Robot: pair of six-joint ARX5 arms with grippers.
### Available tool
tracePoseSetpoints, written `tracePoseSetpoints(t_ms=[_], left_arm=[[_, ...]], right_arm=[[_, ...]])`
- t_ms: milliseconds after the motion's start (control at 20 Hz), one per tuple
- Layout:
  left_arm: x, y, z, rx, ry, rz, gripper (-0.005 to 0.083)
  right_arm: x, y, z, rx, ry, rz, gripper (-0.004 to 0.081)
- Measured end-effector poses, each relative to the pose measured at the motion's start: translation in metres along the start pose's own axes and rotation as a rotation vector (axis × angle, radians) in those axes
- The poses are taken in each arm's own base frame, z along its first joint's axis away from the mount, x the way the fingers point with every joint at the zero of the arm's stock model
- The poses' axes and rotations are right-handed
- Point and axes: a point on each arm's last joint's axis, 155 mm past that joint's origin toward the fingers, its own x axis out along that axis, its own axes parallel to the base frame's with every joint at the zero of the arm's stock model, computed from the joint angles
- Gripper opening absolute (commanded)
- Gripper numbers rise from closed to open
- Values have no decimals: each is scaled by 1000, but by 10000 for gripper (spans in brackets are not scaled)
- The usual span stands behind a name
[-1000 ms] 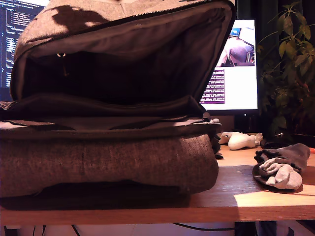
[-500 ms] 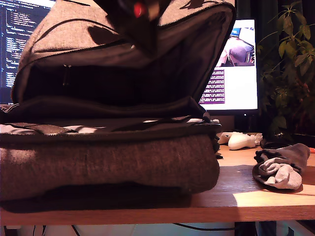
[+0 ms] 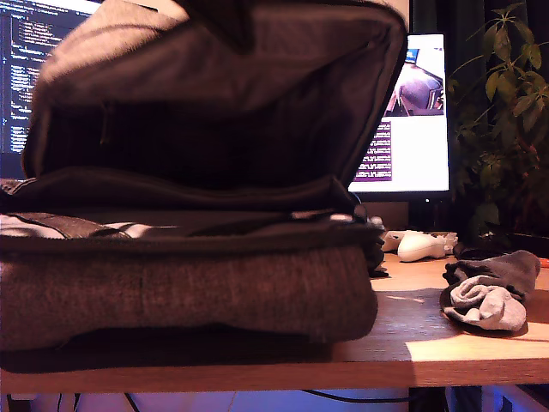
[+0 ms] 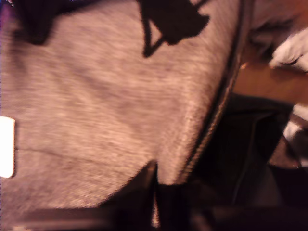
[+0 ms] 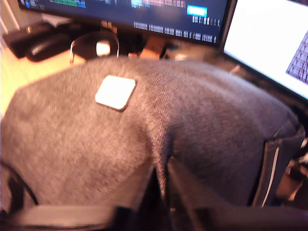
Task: Pack the pair of socks inside the grey Google backpack
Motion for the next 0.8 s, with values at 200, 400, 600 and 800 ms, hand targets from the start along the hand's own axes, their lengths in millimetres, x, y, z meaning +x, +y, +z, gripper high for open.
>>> tracePoseSetpoints(t_ms=[200, 400, 600, 800], left_arm=[[-2, -8, -1, 9, -5, -46, -25], [-2, -14, 0, 12, -10, -79, -25], [-1, -13, -1, 8, -9, -76, -25], [0, -12, -1, 0, -11, -80, -24]], right_arm=[[-4, 8, -10, 14, 53, 35, 444], [-26, 19, -18, 26, 87, 58, 444], [-66, 12, -11, 65, 61, -21, 444], [-92, -31, -28, 127, 91, -172, 440]])
